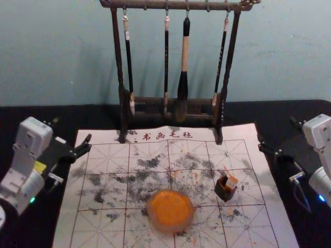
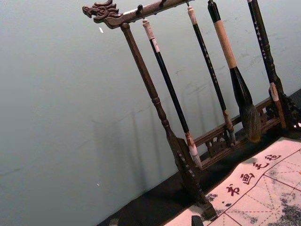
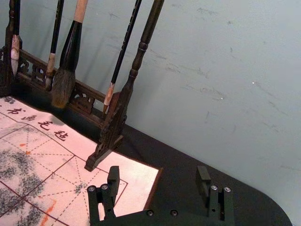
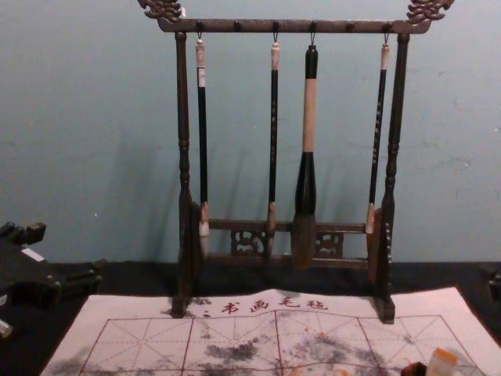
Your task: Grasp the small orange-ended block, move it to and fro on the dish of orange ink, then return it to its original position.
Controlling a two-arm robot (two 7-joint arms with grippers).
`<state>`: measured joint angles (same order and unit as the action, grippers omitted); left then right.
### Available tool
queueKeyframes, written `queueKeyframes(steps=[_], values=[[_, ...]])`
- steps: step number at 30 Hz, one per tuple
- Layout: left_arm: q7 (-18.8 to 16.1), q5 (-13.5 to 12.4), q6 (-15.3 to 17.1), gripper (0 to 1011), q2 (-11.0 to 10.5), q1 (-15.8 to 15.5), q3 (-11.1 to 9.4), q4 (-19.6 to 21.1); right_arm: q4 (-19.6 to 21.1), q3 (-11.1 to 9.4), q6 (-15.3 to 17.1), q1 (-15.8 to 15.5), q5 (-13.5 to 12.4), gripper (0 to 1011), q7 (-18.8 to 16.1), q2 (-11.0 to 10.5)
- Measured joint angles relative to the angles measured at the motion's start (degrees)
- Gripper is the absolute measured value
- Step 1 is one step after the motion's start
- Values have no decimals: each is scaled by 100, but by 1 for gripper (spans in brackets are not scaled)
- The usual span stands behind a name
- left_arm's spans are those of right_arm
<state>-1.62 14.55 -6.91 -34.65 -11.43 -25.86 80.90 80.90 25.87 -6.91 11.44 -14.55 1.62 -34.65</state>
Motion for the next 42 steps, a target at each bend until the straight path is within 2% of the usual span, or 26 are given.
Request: queueKeyframes(steps=[34, 37, 42], values=[[0, 0, 0, 1001, 0, 0, 0, 0, 0, -2, 1, -1, 0, 1002, 0, 0], [0, 0, 0, 1001, 0, 0, 0, 0, 18, -57, 13, -20, -9, 1000, -91, 8], [0, 0, 0, 1001, 0, 0, 0, 0, 197, -227, -34, -149, -211, 1000, -371, -47]])
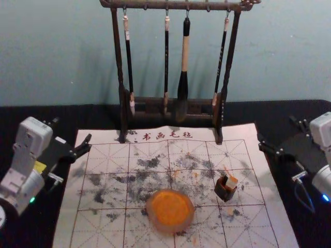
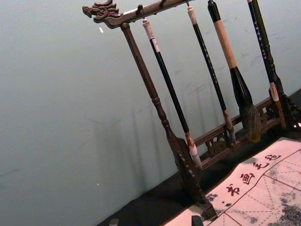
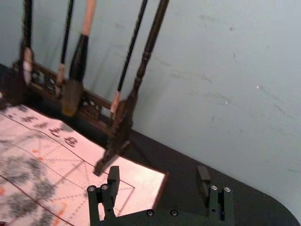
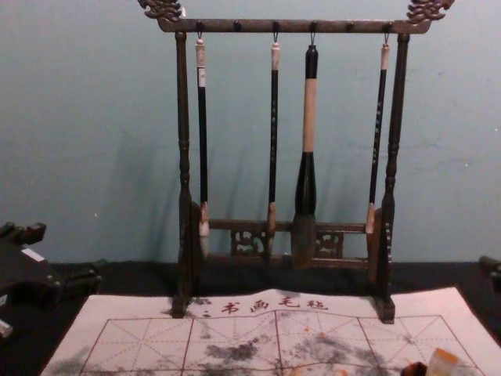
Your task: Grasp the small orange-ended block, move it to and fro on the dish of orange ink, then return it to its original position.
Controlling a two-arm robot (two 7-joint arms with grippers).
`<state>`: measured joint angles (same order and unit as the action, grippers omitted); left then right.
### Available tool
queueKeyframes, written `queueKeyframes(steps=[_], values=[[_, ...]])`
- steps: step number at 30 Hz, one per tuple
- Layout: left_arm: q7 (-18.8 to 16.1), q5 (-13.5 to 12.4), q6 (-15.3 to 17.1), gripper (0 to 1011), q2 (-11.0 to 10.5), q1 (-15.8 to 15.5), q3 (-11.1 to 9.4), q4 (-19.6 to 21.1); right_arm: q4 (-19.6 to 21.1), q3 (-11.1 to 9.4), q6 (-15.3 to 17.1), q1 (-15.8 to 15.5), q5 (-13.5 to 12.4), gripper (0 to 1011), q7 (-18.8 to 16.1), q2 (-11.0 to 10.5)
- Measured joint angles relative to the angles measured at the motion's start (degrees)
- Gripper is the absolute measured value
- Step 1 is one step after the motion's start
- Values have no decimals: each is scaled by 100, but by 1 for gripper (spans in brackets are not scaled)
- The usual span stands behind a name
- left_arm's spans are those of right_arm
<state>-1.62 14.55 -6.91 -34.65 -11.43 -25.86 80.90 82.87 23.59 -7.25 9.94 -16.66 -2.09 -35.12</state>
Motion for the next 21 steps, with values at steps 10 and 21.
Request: queueKeyframes(steps=[10, 21], values=[[0, 0, 0, 1001, 0, 0, 0, 0, 648, -344, -335, -509, -589, 1000, -753, -263], [0, 0, 0, 1001, 0, 0, 0, 0, 881, -312, -453, -815, -975, 1002, -1718, -413]])
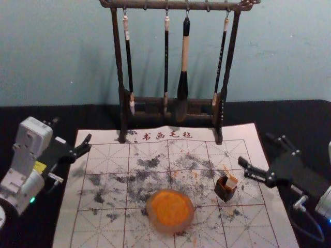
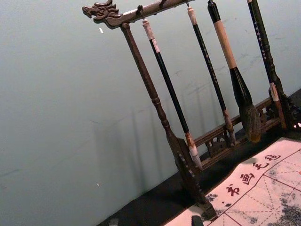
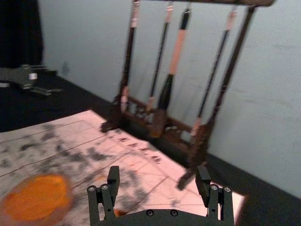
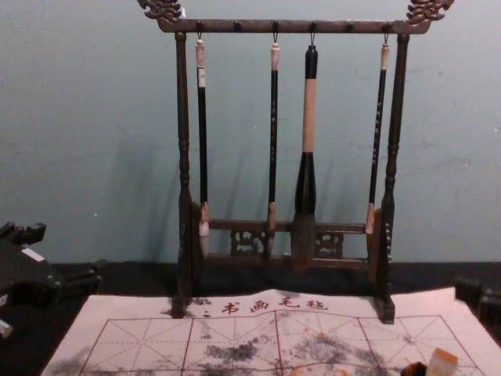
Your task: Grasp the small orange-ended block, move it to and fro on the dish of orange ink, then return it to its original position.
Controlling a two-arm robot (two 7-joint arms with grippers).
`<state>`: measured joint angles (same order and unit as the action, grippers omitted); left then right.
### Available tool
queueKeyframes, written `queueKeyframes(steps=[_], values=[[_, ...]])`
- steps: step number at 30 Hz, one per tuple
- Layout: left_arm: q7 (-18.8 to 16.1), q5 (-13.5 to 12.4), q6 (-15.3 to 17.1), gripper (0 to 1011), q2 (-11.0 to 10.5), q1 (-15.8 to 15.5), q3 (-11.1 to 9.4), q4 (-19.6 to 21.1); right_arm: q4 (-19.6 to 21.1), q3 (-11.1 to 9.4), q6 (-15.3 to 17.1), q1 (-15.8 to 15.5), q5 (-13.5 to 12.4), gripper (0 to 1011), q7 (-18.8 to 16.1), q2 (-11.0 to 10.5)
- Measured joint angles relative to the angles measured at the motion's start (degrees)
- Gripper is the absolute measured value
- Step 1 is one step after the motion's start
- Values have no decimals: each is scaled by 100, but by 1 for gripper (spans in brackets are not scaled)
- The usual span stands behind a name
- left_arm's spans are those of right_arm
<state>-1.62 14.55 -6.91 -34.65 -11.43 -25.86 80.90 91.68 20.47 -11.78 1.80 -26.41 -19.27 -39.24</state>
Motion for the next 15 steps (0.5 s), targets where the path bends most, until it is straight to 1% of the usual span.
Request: queueKeyframes(steps=[4, 10, 15], values=[[0, 0, 0, 1001, 0, 0, 0, 0, -45, 84, 39, -10, -7, 1002, -300, -3], [0, 0, 0, 1002, 0, 0, 0, 0, -196, 171, 184, 46, 21, 1000, -567, 51], [0, 0, 0, 1001, 0, 0, 0, 0, -339, 194, 313, 112, 33, 1002, -709, 118]])
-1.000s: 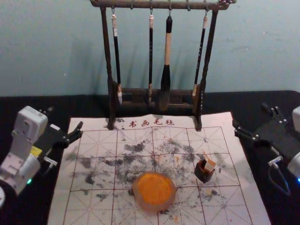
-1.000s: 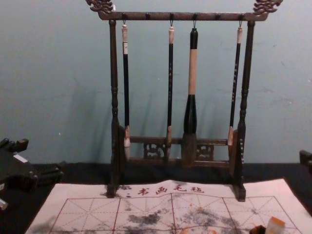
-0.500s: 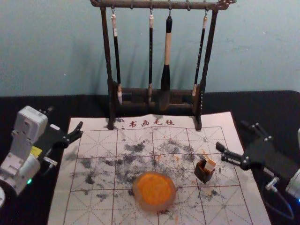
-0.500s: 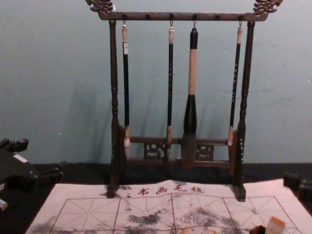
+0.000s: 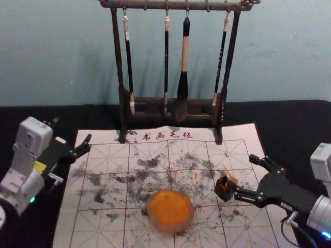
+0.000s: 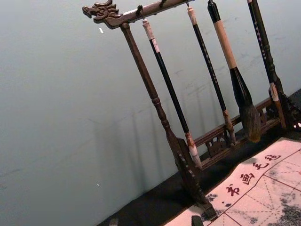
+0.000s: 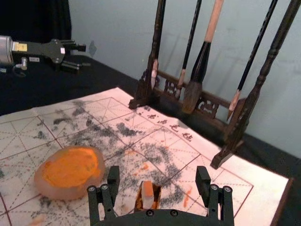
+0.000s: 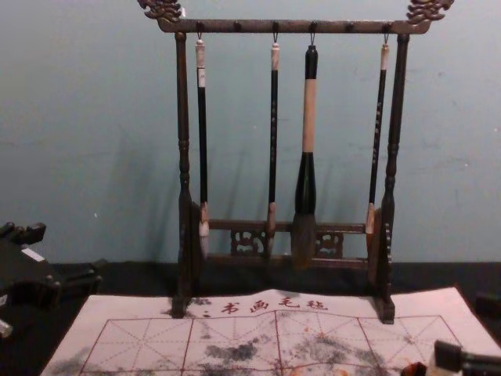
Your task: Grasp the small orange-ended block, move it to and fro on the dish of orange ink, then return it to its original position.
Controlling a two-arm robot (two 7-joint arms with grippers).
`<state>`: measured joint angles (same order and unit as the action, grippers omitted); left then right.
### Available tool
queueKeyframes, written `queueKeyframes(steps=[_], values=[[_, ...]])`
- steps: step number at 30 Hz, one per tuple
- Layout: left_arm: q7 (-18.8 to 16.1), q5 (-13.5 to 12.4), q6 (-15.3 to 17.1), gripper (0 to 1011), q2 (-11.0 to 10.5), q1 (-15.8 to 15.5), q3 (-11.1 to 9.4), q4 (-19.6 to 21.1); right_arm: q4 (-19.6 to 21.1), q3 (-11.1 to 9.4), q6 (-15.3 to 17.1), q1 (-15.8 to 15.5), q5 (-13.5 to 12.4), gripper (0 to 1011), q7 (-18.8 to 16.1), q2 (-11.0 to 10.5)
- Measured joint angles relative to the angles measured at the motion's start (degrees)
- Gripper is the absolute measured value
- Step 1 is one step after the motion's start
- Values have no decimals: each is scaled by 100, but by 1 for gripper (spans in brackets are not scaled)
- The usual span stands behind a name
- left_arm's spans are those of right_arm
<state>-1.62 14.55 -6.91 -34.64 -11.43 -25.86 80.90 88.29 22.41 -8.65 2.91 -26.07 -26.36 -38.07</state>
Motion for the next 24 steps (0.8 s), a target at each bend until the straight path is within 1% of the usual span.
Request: queueKeyframes(steps=[11, 18, 24], values=[[0, 0, 0, 1001, 0, 0, 0, 0, -294, 62, 187, 142, 130, 1002, -270, 182], [0, 0, 0, 1001, 0, 0, 0, 0, -437, 67, 362, 216, 202, 1002, -298, 320], [0, 0, 0, 1001, 0, 0, 0, 0, -540, 20, 459, 259, 250, 1002, -347, 437]])
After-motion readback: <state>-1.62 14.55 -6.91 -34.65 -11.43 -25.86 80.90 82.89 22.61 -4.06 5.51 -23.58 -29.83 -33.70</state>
